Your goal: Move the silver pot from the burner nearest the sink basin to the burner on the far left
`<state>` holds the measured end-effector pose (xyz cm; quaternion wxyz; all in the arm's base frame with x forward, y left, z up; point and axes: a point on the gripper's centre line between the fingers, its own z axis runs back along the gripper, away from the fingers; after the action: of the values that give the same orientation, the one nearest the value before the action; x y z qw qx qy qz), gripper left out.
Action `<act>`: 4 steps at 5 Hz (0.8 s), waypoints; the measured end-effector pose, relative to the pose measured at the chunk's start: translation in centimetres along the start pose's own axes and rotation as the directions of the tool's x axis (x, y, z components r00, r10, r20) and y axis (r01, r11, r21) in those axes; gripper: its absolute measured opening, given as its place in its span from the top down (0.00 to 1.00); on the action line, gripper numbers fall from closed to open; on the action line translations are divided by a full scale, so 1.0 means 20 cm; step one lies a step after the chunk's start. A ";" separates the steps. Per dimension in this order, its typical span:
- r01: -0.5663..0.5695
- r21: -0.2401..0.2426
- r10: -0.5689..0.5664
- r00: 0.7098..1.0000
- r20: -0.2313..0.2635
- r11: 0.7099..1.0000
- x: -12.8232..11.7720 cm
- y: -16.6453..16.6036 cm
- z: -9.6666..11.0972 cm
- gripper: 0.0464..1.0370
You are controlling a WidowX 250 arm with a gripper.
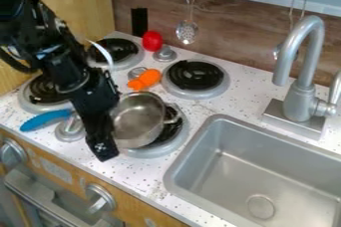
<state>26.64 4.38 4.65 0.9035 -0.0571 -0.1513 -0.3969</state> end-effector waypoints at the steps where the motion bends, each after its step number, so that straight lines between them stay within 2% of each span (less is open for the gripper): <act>1: 0.053 -0.017 -0.054 0.998 -0.012 0.998 0.03 -0.02 -0.06 0.04; 2: 0.150 0.045 -0.149 0.989 -0.025 0.988 0.09 -0.01 -0.09 0.04; 4: 0.155 0.093 -0.155 0.988 -0.003 0.984 0.14 0.01 -0.07 0.04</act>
<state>28.83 2.28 4.23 0.8713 -0.0039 -0.1753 -0.4584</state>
